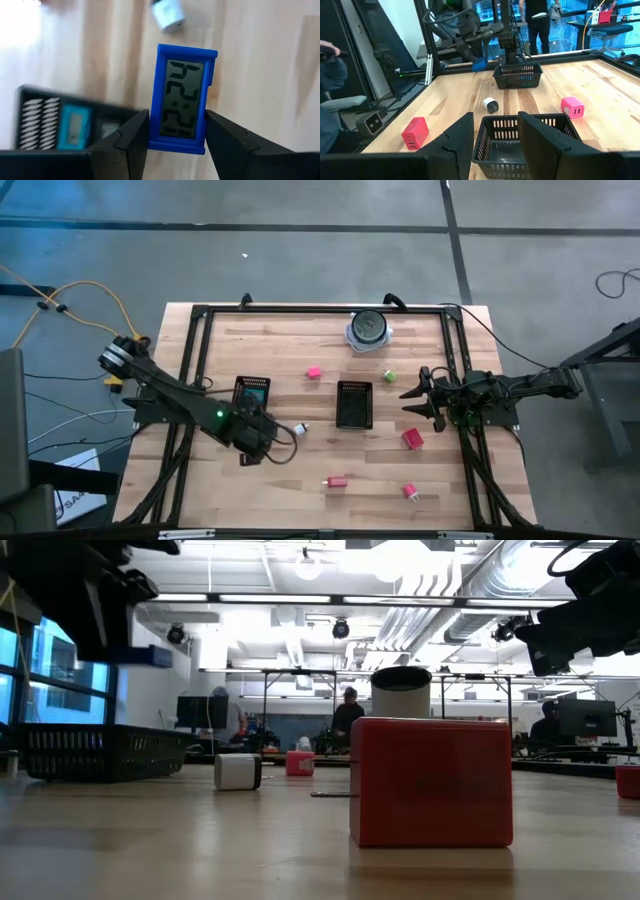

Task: Pick & Place Office items
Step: Put the blue digital clock into the left black bin

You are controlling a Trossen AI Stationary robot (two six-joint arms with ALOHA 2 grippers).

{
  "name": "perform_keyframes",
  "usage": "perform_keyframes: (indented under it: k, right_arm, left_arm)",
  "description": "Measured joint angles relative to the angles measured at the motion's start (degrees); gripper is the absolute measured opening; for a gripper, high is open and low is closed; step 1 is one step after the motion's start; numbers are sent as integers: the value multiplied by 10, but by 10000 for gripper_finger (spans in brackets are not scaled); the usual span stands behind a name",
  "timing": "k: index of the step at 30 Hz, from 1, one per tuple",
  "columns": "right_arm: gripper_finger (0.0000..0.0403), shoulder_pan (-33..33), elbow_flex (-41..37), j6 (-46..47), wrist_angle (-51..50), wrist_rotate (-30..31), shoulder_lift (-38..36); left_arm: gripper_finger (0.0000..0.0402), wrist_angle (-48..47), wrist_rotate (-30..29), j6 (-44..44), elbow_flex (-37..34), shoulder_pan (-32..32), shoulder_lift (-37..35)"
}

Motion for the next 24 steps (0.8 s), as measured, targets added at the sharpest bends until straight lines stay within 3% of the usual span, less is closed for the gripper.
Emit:
perform_keyframes:
  k: [7, 18, 24]
  right_arm:
    - [140, 0, 0, 0, 0, 0, 0]
    - [140, 0, 0, 0, 0, 0, 0]
    - [140, 0, 0, 0, 0, 0, 0]
  left_arm:
    - [169, -43, -4, -10, -17, 17, -62]
    - [169, 0, 1, -9, -161, 68, -206]
    - [169, 53, 45, 11, -241, 109, -252]
